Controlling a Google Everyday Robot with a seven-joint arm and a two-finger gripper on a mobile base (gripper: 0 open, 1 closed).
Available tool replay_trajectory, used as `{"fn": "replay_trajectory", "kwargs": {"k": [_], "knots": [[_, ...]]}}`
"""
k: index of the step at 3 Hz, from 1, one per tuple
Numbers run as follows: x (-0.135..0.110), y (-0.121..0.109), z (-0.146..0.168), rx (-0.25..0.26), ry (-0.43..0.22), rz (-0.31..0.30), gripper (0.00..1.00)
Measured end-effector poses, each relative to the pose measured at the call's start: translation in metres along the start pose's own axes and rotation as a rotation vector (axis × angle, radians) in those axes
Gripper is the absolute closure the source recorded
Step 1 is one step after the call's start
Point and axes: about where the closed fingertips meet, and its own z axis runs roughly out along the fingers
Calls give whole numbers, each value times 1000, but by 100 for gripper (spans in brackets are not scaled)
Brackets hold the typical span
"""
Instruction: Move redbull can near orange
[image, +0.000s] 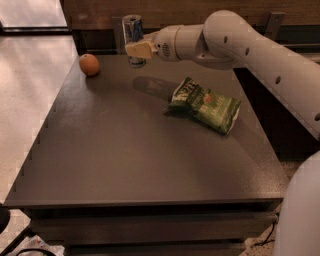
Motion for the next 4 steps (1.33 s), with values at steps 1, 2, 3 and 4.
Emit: {"fn": "replay_trajectory", "kwargs": {"k": [1, 2, 3, 4], "knots": [[9, -16, 26, -2, -1, 25, 100], [21, -20, 45, 7, 12, 41, 100], [35, -13, 66, -13, 32, 56, 100], [43, -5, 83, -39, 40, 63, 100]]}}
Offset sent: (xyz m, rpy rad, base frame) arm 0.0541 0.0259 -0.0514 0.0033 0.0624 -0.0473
